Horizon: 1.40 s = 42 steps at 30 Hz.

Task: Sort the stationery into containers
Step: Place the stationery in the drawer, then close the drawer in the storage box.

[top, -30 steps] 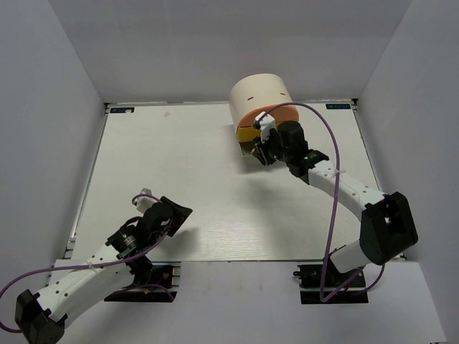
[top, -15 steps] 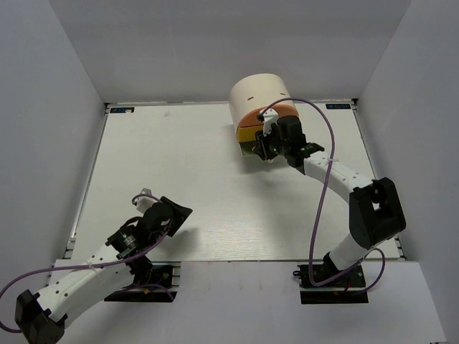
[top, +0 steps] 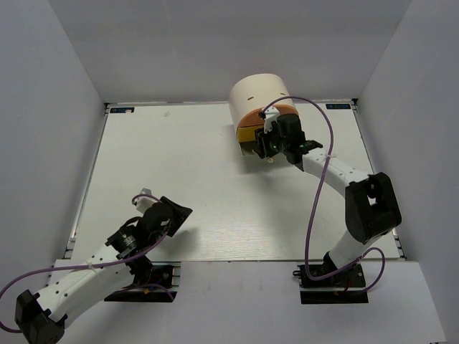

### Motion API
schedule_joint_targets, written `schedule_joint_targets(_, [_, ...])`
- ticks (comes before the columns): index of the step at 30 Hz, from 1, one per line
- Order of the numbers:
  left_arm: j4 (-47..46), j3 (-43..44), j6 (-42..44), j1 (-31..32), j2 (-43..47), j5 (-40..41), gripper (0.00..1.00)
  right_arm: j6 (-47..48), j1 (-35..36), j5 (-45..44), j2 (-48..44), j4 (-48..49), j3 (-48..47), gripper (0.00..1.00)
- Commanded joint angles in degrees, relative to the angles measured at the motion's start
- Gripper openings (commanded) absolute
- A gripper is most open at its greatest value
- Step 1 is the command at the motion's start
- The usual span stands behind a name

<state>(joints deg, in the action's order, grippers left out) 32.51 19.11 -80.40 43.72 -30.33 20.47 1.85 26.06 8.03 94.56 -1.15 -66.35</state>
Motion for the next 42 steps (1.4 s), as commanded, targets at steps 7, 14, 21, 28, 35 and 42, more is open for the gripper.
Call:
schedule_joint_targets(7, [-0.61, 0.05, 0.51, 0.13, -1.31, 0.71, 0.63, -1.41, -1.28, 1.28, 0.27, 1.5, -3.7, 0.51])
schedule_joint_targets(14, [-0.08, 0.57, 0.51, 0.13, -0.61, 0.71, 0.63, 9.12, -3.12, 26.17, -5.08, -1.66, -1.16, 0.0])
schedule_joint_targets(21, [-0.61, -0.04, 0.51, 0.13, -0.61, 0.71, 0.63, 39.6, -4.44, 35.75, 1.13, -22.66, -3.26, 0.0])
schedule_joint_targets(28, [-0.61, -0.04, 0.51, 0.13, -1.14, 0.71, 0.63, 41.04, -5.23, 20.2, 2.64, -14.86, -2.13, 0.0])
schedule_joint_targets(35, [-0.61, -0.04, 0.51, 0.13, -1.66, 0.71, 0.63, 41.04, -4.8, 11.4, 2.29, -1.86, 2.27, 0.01])
schedule_joint_targets(42, [-1.14, 0.49, 0.51, 0.13, -2.28, 0.19, 0.63, 41.92, -4.62, 8.4, 3.34, 6.33, 5.08, 0.05])
